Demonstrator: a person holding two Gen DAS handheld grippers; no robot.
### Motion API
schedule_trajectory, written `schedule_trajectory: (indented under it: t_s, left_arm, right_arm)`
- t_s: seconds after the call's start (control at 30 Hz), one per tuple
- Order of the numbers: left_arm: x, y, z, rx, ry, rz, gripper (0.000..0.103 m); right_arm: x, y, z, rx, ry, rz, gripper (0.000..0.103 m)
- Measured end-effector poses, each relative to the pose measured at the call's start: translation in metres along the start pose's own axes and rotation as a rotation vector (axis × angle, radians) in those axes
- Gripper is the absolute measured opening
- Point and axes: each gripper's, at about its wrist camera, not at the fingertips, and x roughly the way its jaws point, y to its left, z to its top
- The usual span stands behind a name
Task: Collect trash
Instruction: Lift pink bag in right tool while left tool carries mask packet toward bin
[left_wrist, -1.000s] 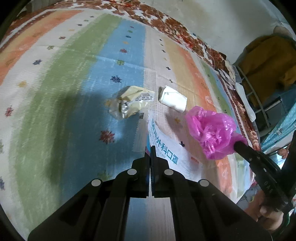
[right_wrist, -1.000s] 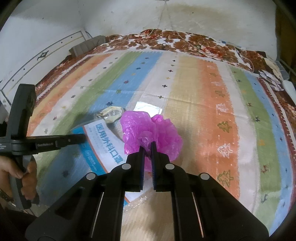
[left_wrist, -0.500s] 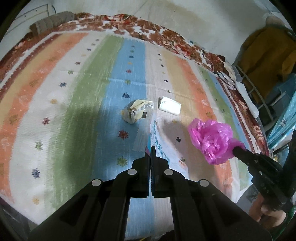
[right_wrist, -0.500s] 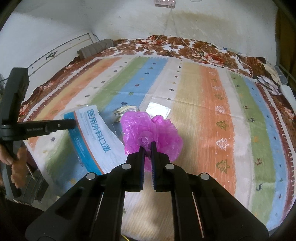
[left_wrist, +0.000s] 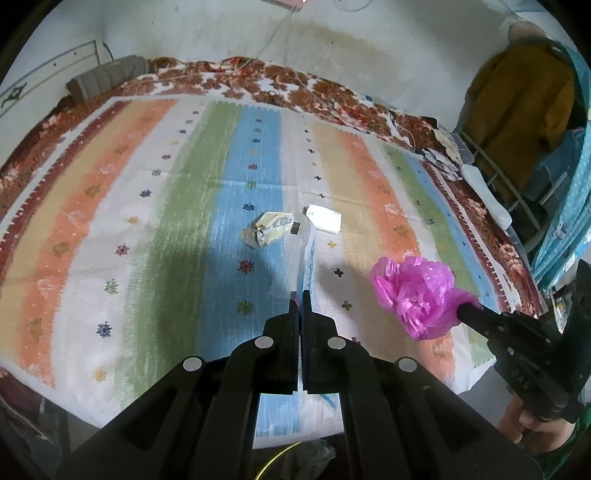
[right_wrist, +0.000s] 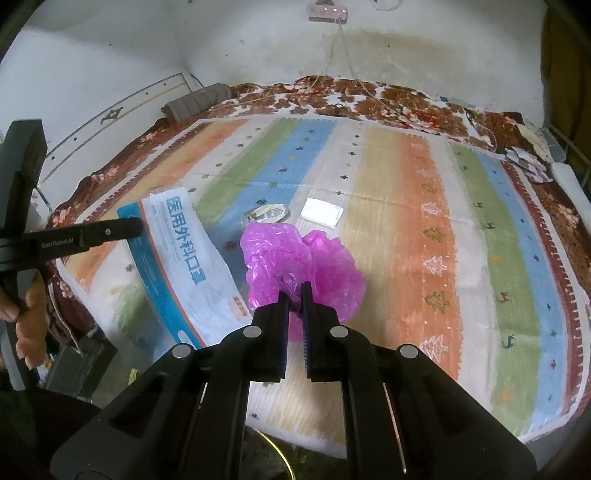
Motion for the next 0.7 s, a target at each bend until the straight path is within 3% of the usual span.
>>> schedule_trajectory:
  t_s: [0.3,0.7]
  left_arm:
    - [-0.041,-0.018,-0.019,0.057,-0.045,-0.012,0.0]
    - [-0.055,-0.02,-0.042,0.052,-0.023,0.003,0.0]
  right_arm:
    - [-0.03,0.013,-0.018,-0.005,-0.009,0.012,0.006]
    - [-0.056,0.02,-0.05,0.037,-0.011,-0.018,0.006]
